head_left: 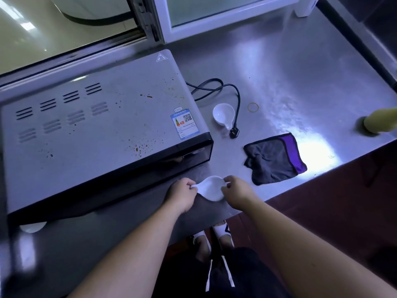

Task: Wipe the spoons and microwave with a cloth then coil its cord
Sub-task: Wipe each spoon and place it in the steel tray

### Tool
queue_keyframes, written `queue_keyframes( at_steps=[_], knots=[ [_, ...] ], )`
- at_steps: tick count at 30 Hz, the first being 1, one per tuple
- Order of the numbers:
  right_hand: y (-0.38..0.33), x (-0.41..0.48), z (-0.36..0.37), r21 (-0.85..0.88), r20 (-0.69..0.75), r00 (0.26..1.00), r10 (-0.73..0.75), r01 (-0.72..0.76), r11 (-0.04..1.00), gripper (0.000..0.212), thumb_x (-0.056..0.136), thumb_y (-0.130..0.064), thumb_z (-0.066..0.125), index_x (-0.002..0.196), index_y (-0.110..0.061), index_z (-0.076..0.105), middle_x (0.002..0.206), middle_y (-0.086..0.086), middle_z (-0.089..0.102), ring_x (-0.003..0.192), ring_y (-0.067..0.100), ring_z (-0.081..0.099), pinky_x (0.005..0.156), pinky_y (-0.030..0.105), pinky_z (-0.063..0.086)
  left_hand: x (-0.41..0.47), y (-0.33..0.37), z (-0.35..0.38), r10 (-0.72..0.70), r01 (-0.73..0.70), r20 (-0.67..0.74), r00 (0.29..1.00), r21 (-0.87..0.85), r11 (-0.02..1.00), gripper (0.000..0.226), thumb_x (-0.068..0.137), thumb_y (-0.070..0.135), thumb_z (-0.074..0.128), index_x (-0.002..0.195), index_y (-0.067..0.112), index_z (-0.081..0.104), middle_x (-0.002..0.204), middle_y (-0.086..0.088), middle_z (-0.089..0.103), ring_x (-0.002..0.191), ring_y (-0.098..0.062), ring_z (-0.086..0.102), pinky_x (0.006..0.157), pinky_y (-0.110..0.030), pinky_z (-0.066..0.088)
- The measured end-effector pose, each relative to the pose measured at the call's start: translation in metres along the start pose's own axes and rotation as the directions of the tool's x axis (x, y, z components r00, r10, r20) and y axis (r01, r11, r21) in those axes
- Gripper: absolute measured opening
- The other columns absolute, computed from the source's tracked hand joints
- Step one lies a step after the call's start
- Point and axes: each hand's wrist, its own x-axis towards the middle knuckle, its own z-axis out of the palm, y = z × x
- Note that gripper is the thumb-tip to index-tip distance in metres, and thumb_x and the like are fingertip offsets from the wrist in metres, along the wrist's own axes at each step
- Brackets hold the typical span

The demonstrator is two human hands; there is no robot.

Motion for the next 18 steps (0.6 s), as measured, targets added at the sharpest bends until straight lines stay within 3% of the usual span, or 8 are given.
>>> queue_keyframes(
  at_steps=[2, 7, 9, 11, 13, 18],
  knots=[
    [0.001, 0.005, 0.003, -0.012, 0.005, 1.0, -0.002, 0.002, 1.0, 0.04, 0.099, -0.028, 0.055, 0.138, -0.018, 0.055, 0.129, 0.006, 0.067, 0.111, 0.027, 0.062, 0.081, 0.029, 0.043, 0.0, 0.004, 0.004, -0.01, 0.01, -0.021, 1.0, -0.013, 1.0, 0.018, 0.092, 0.026, 0.053, 0.097, 0.031, 0.069, 0.097, 0.006, 0.075, 0.078, -0.017, 0.066, 0.059, -0.024, 0.044],
    [0.001, 0.008, -0.003, 0.019, 0.036, 0.999, 0.003, -0.004, 1.0, 0.037, 0.096, -0.024, 0.058, 0.132, -0.017, 0.058, 0.123, 0.008, 0.068, 0.105, 0.029, 0.065, 0.087, 0.037, 0.054, -0.01, 0.011, 0.005, -0.045, 0.043, -0.055, 0.997, -0.044, 0.998, 0.02, 0.092, 0.019, 0.055, 0.096, 0.029, 0.072, 0.098, 0.007, 0.075, 0.093, -0.017, 0.071, 0.076, -0.029, 0.056],
    [-0.001, 0.006, -0.008, 0.051, 0.049, 0.999, -0.006, 0.003, 0.999, 0.035, 0.095, -0.021, 0.059, 0.129, -0.016, 0.06, 0.119, 0.009, 0.068, 0.1, 0.032, 0.068, 0.089, 0.043, 0.058, -0.018, 0.012, 0.003, -0.062, 0.056, -0.065, 0.996, -0.09, 0.994, 0.019, 0.091, 0.017, 0.058, 0.093, 0.029, 0.072, 0.092, 0.008, 0.075, 0.089, -0.015, 0.072, 0.071, -0.028, 0.056],
    [-0.003, 0.005, -0.011, 0.086, 0.063, 0.998, -0.021, 0.016, 0.996, 0.034, 0.093, -0.02, 0.059, 0.126, -0.017, 0.062, 0.114, 0.008, 0.068, 0.094, 0.033, 0.071, 0.086, 0.047, 0.06, -0.027, 0.012, 0.0, -0.086, 0.074, -0.079, 0.993, -0.144, 0.987, 0.018, 0.09, 0.017, 0.059, 0.092, 0.029, 0.072, 0.083, 0.008, 0.076, 0.083, -0.014, 0.074, 0.071, -0.029, 0.059],
    [-0.008, 0.003, -0.013, 0.081, 0.072, 0.996, -0.058, 0.052, 0.995, 0.032, 0.091, -0.021, 0.059, 0.123, -0.018, 0.063, 0.11, 0.007, 0.069, 0.091, 0.033, 0.071, 0.084, 0.049, 0.061, -0.036, 0.009, -0.004, -0.102, 0.08, -0.1, 0.99, -0.208, 0.975, 0.018, 0.09, 0.017, 0.06, 0.093, 0.029, 0.073, 0.079, 0.009, 0.077, 0.08, -0.011, 0.075, 0.08, -0.034, 0.062],
    [-0.034, -0.013, -0.014, -0.007, 0.086, 0.983, -0.161, 0.163, 0.987, 0.024, 0.09, -0.018, 0.06, 0.113, -0.018, 0.063, 0.102, 0.006, 0.07, 0.081, 0.031, 0.073, 0.075, 0.049, 0.063, -0.067, -0.006, -0.016, -0.144, 0.078, -0.158, 0.977, -0.363, 0.928, 0.016, 0.093, 0.016, 0.063, 0.092, 0.027, 0.074, 0.084, 0.007, 0.077, 0.082, -0.013, 0.077, 0.086, -0.036, 0.062]
  ],
)
